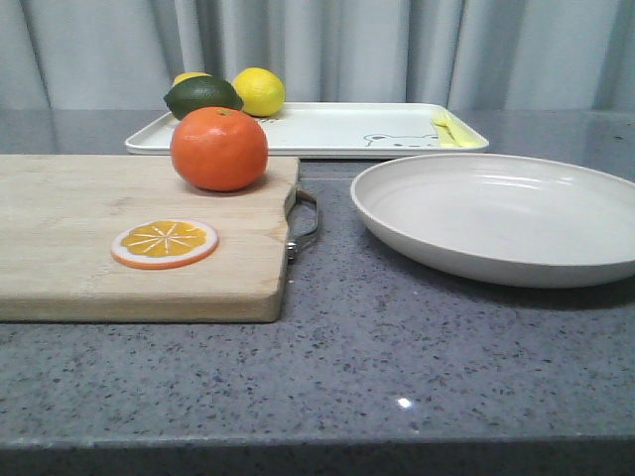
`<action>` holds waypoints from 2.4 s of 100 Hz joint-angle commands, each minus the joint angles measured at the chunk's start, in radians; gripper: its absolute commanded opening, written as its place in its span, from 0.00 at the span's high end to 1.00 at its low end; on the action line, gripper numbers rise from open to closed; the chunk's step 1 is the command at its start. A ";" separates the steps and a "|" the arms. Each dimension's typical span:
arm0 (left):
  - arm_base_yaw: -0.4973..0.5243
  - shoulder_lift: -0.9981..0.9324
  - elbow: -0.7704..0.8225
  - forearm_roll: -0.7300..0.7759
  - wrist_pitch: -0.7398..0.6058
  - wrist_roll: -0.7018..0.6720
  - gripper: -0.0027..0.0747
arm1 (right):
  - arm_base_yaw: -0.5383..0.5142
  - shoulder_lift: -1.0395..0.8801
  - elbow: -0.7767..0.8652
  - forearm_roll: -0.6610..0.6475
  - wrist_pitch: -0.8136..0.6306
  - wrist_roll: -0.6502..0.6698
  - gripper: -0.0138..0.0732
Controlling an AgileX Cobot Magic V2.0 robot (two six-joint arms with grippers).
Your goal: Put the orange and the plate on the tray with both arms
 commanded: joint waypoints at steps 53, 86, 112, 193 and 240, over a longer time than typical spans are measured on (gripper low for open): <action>-0.163 0.235 -0.529 -0.164 0.338 -0.002 0.99 | 0.003 0.260 -0.671 0.177 0.632 0.000 0.92; -0.199 0.443 -0.653 -0.281 0.350 -0.002 0.99 | 0.003 0.378 -0.844 0.182 0.702 0.000 0.92; -0.199 0.466 -0.653 -0.283 0.352 -0.002 0.99 | 0.003 0.378 -0.842 0.208 0.730 0.000 0.92; -0.199 0.482 -0.653 -0.324 0.341 0.177 0.19 | 0.003 0.378 -0.842 0.234 0.678 0.000 0.10; -0.199 0.857 -0.775 -0.743 0.277 0.629 0.19 | 0.003 0.378 -0.831 0.234 0.684 0.000 0.10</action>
